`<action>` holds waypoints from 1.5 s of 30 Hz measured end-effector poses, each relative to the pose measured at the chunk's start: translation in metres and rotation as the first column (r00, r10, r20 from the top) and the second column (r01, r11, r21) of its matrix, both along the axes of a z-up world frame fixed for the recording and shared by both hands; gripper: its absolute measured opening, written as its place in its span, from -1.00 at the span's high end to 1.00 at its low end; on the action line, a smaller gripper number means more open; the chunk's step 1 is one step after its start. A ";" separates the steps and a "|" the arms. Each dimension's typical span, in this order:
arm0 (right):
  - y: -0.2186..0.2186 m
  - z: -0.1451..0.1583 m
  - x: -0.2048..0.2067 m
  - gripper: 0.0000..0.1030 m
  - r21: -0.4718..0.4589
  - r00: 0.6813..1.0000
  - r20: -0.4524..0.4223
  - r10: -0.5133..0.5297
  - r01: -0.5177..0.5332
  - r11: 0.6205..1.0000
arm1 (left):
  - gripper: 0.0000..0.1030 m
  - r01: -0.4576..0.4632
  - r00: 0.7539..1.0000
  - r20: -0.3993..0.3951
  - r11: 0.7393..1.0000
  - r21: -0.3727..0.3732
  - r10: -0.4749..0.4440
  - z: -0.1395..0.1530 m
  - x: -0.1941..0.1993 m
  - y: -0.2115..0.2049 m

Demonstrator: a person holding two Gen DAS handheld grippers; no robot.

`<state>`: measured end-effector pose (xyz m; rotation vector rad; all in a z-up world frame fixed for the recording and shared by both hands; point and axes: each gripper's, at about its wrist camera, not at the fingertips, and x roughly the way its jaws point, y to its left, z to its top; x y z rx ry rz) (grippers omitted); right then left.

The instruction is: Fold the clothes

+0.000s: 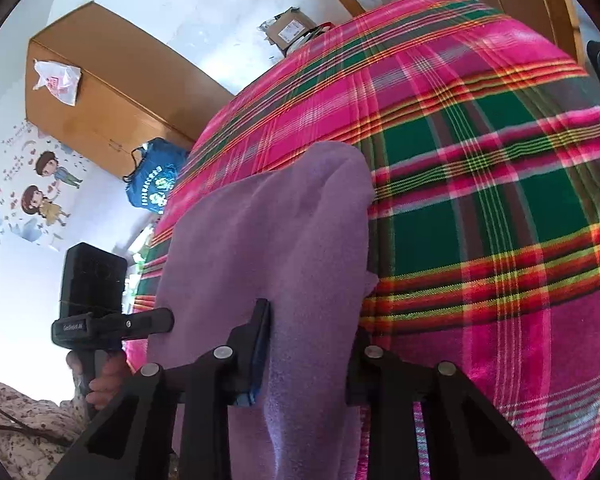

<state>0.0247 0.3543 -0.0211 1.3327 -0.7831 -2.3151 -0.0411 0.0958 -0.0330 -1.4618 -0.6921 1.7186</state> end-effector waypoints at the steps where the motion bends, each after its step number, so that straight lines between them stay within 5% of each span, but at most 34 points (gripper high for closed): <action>1: -0.001 0.001 0.000 0.48 0.004 1.000 -0.001 -0.004 0.004 1.000 | 0.12 0.001 1.000 0.006 1.000 0.006 -0.001 0.000 -0.001 -0.001; 11: -0.026 0.032 -0.014 0.49 -0.014 0.995 -0.095 0.037 -0.039 0.999 | 0.13 -0.074 0.994 -0.074 0.997 0.014 0.075 0.030 -0.020 -0.032; 20: -0.077 0.027 -0.073 0.50 -0.050 0.988 -0.097 0.123 -0.128 0.991 | 0.13 -0.181 0.979 -0.107 0.980 -0.081 0.172 0.044 -0.056 -0.086; 36: -0.193 0.012 -0.171 0.50 -0.051 0.961 -0.112 0.252 -0.258 0.965 | 0.13 -0.395 0.916 -0.167 0.895 -0.207 0.365 0.058 -0.125 -0.196; 45: -0.228 0.002 -0.201 0.50 -0.018 0.954 -0.136 0.267 -0.272 0.962 | 0.13 -0.452 0.890 -0.187 0.854 -0.257 0.415 0.057 -0.152 -0.211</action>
